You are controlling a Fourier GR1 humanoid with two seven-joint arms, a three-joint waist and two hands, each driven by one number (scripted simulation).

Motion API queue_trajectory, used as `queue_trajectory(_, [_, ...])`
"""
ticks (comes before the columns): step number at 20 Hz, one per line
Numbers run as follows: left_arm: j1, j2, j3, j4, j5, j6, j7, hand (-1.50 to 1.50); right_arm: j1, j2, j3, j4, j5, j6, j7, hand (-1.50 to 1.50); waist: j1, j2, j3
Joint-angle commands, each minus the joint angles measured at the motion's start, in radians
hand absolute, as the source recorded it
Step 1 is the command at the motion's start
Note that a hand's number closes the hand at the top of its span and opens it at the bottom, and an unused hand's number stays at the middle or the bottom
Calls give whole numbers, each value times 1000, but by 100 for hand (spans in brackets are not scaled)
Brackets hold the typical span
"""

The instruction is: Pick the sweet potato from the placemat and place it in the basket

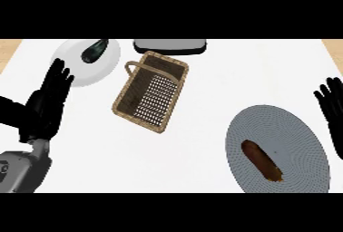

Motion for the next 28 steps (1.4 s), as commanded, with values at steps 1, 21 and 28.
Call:
queue_trajectory(1, [7,14,12,38,15,-46,16,0,-84,-7,95,-19,33,104,19,150,13,-31,5])
queue_trajectory(21, [35,91,30,202,23,-186,15,0,-295,-98,893,-600,924,545,51,-150,-17,-43,3])
queue_trajectory(28, [43,66,5,196,5,-155,40,0,-559,-130,851,-722,1198,703,362,-150,-20,-60,-1])
